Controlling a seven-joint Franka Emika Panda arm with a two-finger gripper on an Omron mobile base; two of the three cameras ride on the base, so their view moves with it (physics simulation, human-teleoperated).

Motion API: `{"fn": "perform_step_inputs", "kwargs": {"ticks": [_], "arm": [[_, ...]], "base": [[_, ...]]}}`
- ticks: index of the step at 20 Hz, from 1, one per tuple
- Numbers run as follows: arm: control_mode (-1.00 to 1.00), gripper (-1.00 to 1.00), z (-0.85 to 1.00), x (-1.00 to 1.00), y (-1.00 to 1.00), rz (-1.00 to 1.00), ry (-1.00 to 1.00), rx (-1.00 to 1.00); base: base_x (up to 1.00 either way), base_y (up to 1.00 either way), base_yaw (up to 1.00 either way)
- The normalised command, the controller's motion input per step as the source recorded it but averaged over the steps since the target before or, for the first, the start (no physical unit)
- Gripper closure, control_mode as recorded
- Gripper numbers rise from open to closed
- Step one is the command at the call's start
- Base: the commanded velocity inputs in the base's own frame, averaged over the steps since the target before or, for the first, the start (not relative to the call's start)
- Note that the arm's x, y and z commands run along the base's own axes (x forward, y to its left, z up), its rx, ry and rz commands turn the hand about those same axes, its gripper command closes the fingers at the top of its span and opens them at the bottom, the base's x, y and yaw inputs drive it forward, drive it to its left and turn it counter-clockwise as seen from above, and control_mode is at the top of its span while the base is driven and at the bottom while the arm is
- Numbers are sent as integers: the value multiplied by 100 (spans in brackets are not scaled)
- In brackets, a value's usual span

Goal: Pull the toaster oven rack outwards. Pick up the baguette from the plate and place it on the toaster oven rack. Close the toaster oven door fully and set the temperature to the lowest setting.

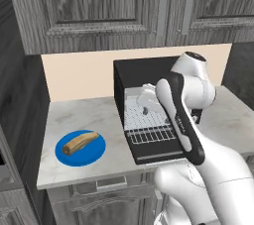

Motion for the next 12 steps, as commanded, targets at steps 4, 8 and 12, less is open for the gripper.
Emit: {"fn": "perform_step_inputs", "kwargs": {"ticks": [4, 8, 12], "arm": [[-100, -100, -20, 3, 76, 2, 0, -5], [-100, -100, -19, 8, 75, 3, 3, -9], [-100, -100, -56, 47, 94, 0, 17, -13]], "base": [[0, 0, 0], [0, 0, 0], [0, 0, 0]]}}
